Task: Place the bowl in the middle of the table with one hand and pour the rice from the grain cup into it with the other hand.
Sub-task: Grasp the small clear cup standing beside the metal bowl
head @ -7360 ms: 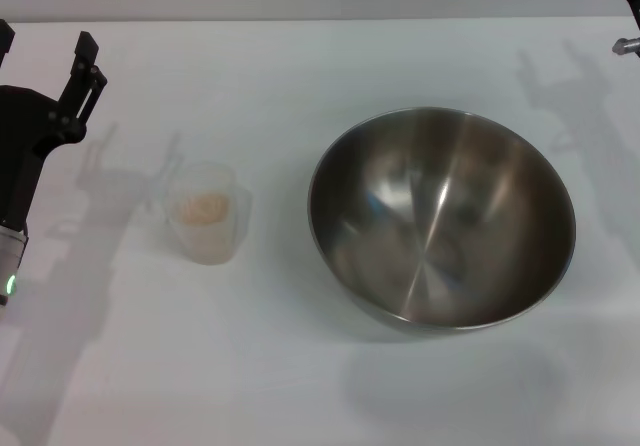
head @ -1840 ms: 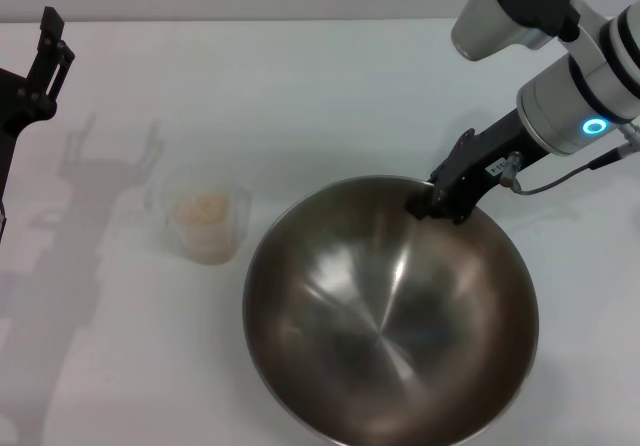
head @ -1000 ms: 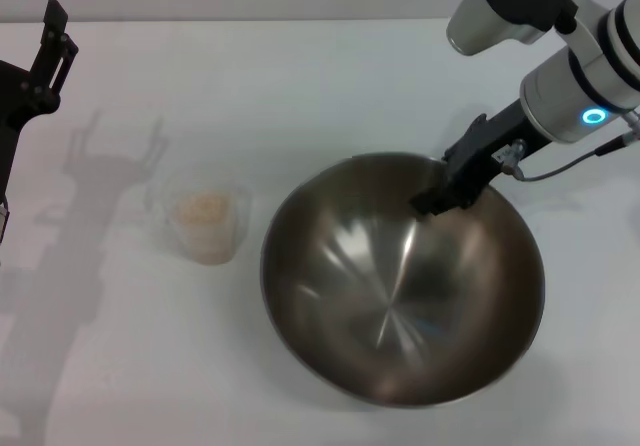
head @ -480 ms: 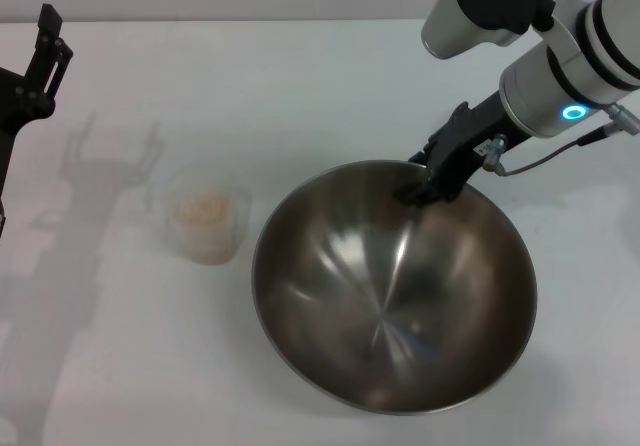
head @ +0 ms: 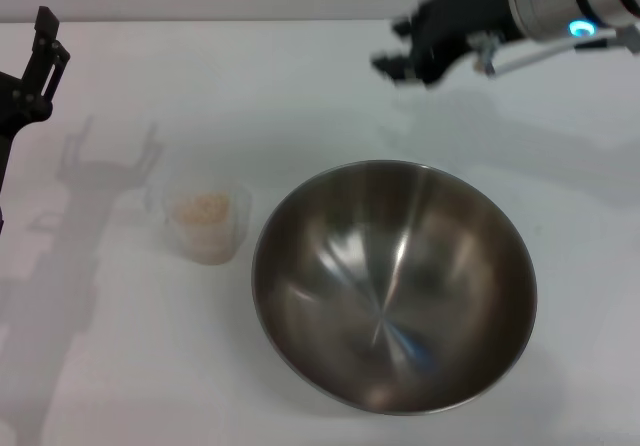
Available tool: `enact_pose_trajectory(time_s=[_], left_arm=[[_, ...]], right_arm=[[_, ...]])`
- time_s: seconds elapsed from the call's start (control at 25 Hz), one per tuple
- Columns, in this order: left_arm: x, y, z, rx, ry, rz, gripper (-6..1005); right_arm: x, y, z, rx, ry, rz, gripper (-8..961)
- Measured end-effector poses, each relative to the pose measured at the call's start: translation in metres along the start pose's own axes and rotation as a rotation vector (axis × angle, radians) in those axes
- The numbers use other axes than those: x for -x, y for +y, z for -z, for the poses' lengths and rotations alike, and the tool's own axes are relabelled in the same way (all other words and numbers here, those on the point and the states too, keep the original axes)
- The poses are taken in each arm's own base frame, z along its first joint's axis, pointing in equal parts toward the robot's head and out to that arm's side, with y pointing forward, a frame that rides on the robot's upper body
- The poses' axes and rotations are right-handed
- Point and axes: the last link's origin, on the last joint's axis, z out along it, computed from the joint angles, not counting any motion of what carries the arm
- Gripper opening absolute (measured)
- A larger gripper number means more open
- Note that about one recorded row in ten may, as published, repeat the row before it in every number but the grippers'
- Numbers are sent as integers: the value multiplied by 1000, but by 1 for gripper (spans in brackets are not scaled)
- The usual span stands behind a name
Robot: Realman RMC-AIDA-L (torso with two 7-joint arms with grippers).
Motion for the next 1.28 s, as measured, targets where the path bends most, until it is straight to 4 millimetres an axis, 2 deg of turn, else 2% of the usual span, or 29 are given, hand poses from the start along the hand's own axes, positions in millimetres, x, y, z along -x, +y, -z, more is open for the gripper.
enact_pose_trajectory(time_s=[0.12, 0.24, 0.48, 0.6, 0.76, 1.0, 1.16, 1.28], left_arm=[[0, 0, 0, -1, 0, 0, 820], [0, 0, 0, -1, 2, 0, 820], [-1, -1, 1, -2, 8, -3, 820], [-2, -1, 0, -3, 12, -2, 820], [-3, -1, 1, -2, 19, -2, 819], [-3, 0, 4, 5, 19, -3, 819], [-4, -1, 13, -2, 25, -1, 819], [-4, 2, 22, 14, 18, 1, 819]], right_arm=[[9, -3, 1, -143, -121, 43, 416], [8, -7, 1, -340, -254, 86, 416], [-6, -5, 8, -680, -554, 91, 416], [-20, 5, 11, -806, -701, 65, 416], [-57, 22, 12, -891, -891, -42, 416], [-136, 26, 21, -884, -1066, -360, 416], [-191, 23, 23, -862, -1038, -537, 416], [-215, 24, 22, -857, -964, -561, 416]])
